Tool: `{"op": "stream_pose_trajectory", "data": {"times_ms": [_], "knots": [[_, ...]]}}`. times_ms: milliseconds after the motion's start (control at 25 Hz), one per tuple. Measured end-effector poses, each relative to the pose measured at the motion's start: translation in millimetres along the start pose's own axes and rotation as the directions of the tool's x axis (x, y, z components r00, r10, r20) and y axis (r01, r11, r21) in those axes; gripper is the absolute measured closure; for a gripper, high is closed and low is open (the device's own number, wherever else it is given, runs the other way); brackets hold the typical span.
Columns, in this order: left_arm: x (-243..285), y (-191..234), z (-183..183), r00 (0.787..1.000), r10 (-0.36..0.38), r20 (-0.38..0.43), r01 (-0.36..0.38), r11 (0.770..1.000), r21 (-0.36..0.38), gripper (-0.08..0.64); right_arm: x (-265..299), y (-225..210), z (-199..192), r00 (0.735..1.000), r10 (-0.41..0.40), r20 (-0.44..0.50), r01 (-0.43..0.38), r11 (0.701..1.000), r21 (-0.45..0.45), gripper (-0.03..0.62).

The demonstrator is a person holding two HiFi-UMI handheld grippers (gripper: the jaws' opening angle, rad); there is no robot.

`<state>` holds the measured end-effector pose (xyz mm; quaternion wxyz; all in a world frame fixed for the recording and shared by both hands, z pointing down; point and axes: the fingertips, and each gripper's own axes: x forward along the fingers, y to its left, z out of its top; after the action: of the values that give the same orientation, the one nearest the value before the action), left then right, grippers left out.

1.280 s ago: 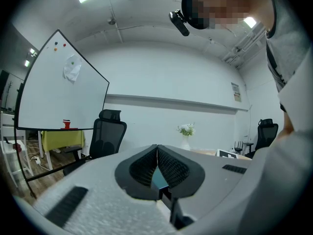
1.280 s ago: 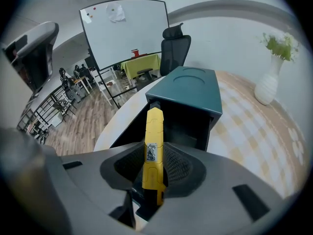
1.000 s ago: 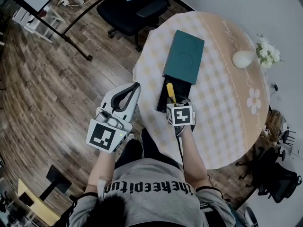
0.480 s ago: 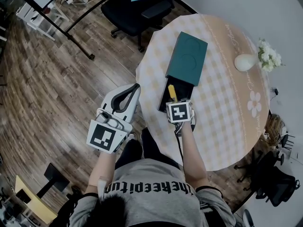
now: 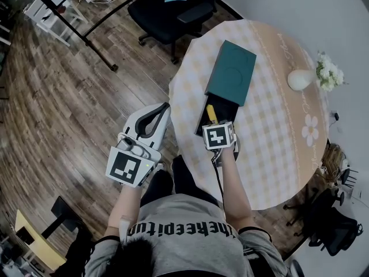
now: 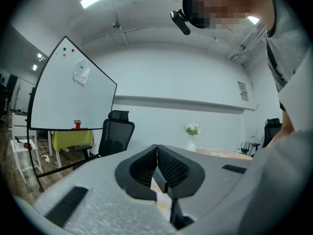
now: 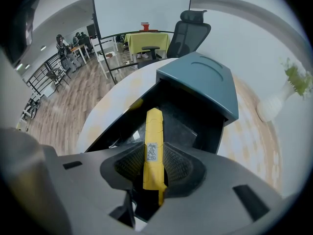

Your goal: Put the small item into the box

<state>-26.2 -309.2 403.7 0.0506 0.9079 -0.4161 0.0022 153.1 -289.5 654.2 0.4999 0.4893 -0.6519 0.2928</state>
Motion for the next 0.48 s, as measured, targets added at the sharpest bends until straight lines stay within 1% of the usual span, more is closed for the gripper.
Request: {"op": "stream_pose_trajectory", "data": {"times_ms": [120, 160, 280, 360, 440, 480], "knots": [[-5.5, -0.5, -1.9, 0.999, 0.011, -0.036, -0.013, 0.999, -0.039, 0.544, -1.2, 0.2, 0.9, 1.0, -0.015, 0.014, 0.015, 1.0, -0.006, 0.471], [-7.5, -0.3, -1.2, 0.999, 0.014, -0.039, -0.015, 0.999, -0.041, 0.544, -2.0, 0.3, 1.1, 1.0, -0.02, 0.022, 0.021, 1.0, -0.006, 0.471], [-12.2, 1.4, 4.7, 1.0, 0.011, -0.004, -0.011, 1.0, 0.001, 0.545, -5.5, 0.3, 0.7, 0.998, -0.025, 0.052, 0.024, 1.0, 0.017, 0.446], [-15.2, 1.3, 7.9, 1.0, 0.006, 0.01, -0.006, 1.0, 0.017, 0.545, -8.3, 0.4, 0.5, 0.997, -0.013, 0.077, 0.009, 0.999, 0.05, 0.44], [-18.2, -1.0, 8.9, 1.0, 0.003, 0.001, -0.003, 1.0, 0.009, 0.545, -12.2, 0.6, 0.6, 0.994, 0.002, 0.109, -0.011, 0.996, 0.084, 0.452], [-19.2, -2.5, 10.0, 1.0, -0.001, 0.004, 0.001, 1.0, 0.014, 0.544, -15.4, -1.1, 1.1, 0.991, -0.003, 0.13, -0.009, 0.996, 0.094, 0.476]]}}
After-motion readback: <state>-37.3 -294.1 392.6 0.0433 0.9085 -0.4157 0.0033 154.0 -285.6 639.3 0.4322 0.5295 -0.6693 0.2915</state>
